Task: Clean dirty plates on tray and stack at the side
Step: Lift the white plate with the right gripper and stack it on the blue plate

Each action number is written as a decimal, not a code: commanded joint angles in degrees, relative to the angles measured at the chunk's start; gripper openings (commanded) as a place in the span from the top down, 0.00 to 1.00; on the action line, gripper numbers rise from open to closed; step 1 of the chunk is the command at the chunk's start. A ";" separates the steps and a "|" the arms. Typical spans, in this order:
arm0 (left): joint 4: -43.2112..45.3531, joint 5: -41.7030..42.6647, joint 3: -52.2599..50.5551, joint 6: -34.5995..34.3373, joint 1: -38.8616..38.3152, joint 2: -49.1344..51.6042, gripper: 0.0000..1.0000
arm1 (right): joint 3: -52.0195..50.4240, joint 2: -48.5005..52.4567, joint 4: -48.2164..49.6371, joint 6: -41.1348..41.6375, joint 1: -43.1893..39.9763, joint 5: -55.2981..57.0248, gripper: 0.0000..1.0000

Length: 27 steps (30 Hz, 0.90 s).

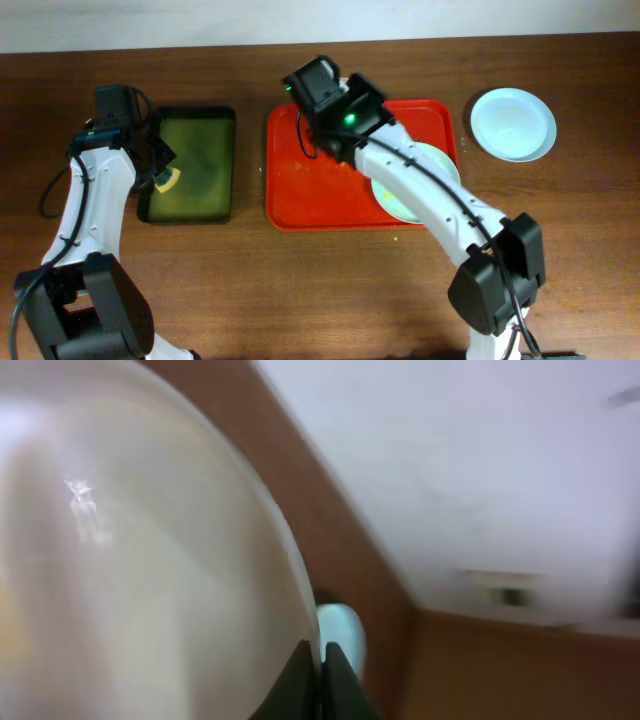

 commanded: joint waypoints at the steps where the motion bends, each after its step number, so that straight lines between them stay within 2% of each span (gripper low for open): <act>1: 0.33 -0.15 -0.26 0.74 0.17 0.48 1.00 | 0.57 -1.25 4.07 -11.19 3.82 17.14 0.96; 5: 0.33 -0.15 -0.26 0.72 0.17 0.48 1.00 | 0.57 -1.25 8.59 -19.50 7.13 19.96 0.96; 7: 0.33 -0.13 -0.26 0.74 0.17 0.50 1.00 | 0.57 -1.25 11.04 -20.37 7.80 19.96 0.96; 10: 0.31 -0.15 -0.26 0.74 0.17 0.48 1.00 | 0.55 -1.25 11.72 -20.15 8.09 19.93 0.96; 13: 0.31 -0.15 -0.26 0.74 0.17 0.48 1.00 | 0.55 -1.25 11.15 -12.94 7.78 17.75 0.96; 14: 0.33 -0.15 -0.26 0.72 0.17 0.50 1.00 | 0.46 -1.18 9.44 -9.03 7.06 11.54 0.96; 15: 0.31 -0.15 -0.26 0.72 0.17 0.50 1.00 | 0.17 -0.87 6.47 -5.99 4.87 -1.64 0.96; 17: 0.31 -0.13 -0.26 0.72 0.17 0.50 1.00 | 0.09 0.52 2.10 -5.64 -1.03 -25.97 0.96; 18: 0.28 -0.13 -0.26 0.74 0.17 0.50 1.00 | 0.09 1.03 0.66 -1.07 -6.01 -36.35 0.96; 20: 0.28 -0.13 -0.26 0.74 0.17 0.50 1.00 | 0.24 0.31 1.05 9.68 -13.16 -44.41 0.96; 22: 0.28 -0.13 -0.26 0.72 0.17 0.48 1.00 | 0.24 -0.13 2.03 15.23 -22.16 -56.98 0.96; 25: 0.26 -0.13 -0.26 0.72 0.17 0.48 1.00 | 0.22 0.70 2.64 17.92 -38.12 -82.14 0.96; 26: 0.26 -0.11 -0.26 0.72 0.17 0.50 1.00 | 0.20 1.14 2.60 17.92 -43.91 -87.19 0.96; 27: 0.28 -0.09 -0.26 0.72 0.17 0.50 1.00 | 0.17 1.49 2.38 17.94 -47.28 -87.71 0.96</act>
